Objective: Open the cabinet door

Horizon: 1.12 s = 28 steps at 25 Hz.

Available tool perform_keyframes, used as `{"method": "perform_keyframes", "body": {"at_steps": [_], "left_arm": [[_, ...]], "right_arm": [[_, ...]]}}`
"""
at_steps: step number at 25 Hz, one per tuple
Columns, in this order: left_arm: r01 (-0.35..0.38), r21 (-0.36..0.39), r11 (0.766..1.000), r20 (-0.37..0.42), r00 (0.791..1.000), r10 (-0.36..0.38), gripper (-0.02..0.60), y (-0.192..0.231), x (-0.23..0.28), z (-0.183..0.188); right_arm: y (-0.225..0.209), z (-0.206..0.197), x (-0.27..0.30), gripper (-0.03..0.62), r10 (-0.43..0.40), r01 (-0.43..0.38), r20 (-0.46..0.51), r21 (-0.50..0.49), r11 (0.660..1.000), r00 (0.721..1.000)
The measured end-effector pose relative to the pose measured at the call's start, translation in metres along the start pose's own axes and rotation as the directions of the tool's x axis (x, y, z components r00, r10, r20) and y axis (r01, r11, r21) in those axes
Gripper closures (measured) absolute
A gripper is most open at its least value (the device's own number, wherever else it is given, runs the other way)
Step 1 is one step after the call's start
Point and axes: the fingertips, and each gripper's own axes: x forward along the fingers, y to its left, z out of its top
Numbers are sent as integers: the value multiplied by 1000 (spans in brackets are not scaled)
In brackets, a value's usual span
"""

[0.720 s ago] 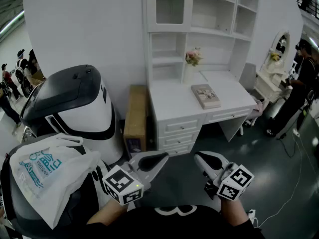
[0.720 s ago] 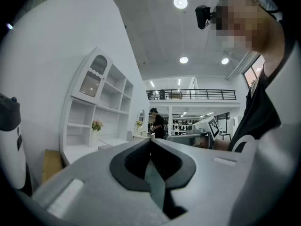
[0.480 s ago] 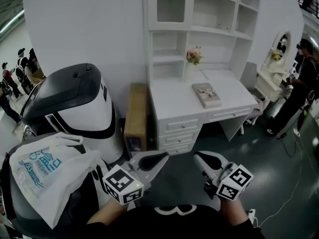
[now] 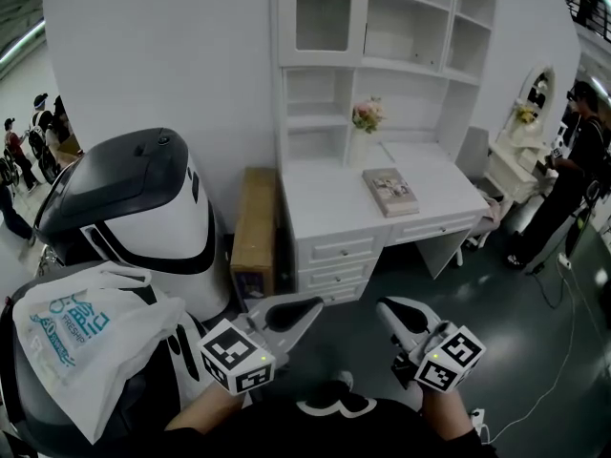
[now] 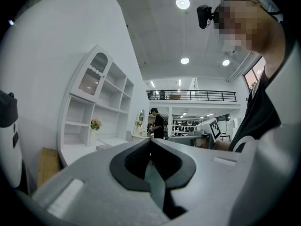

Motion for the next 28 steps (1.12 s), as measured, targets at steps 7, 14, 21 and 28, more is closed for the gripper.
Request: {"method": "perform_keyframes", "body": {"at_steps": [7, 14, 21, 28], "left_arm": [[-14, 1, 1000, -11, 1000, 14, 577, 29, 39, 3], [-24, -2, 1000, -19, 1000, 24, 577, 84, 116, 8], [-29, 18, 999, 10, 1000, 28, 577, 150, 210, 29], [-83, 78, 994, 57, 995, 78, 577, 197, 280, 60]], "right_arm": [[-42, 12, 20, 592, 28, -28, 7, -14, 1000, 1000], [-122, 30, 58, 592, 65, -66, -12, -45, 997, 998], [-238, 57, 87, 592, 37, -38, -20, -43, 998, 999], [-308, 91, 108, 592, 83, -84, -12, -70, 994, 996]]}}
